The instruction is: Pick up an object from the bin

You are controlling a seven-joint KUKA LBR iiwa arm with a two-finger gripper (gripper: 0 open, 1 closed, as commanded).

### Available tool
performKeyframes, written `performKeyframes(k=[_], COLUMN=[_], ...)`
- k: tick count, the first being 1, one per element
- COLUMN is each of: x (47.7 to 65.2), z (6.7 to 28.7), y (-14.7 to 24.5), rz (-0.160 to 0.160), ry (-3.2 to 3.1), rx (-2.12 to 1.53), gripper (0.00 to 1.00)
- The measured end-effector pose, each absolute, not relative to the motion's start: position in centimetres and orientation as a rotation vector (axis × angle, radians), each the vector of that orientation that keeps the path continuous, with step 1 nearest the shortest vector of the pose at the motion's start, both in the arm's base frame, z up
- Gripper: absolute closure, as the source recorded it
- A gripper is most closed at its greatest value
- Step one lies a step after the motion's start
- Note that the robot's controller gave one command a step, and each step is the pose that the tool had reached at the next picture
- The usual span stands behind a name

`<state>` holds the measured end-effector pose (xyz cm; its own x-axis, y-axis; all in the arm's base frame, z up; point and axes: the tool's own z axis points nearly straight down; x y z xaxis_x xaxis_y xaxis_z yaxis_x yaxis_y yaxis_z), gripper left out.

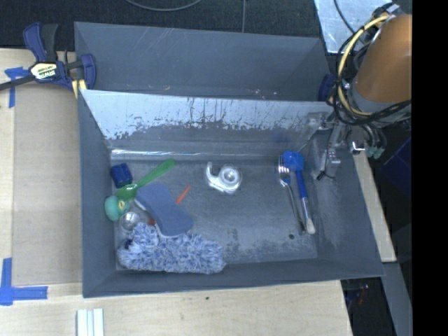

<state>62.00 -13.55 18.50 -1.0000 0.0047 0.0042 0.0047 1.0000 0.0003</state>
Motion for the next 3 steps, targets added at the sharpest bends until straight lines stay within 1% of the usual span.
performKeyframes(k=[1, 2, 3], x=[62.2, 62.4, 61.6], z=[19.1, 7.0, 11.7], y=[-13.5, -13.1, -13.3], rz=[0.001, 0.001, 0.003], ry=[-3.146, -3.132, -3.138], rx=[0.000, -0.183, -0.382], gripper=[0.00, 0.00, 0.00])
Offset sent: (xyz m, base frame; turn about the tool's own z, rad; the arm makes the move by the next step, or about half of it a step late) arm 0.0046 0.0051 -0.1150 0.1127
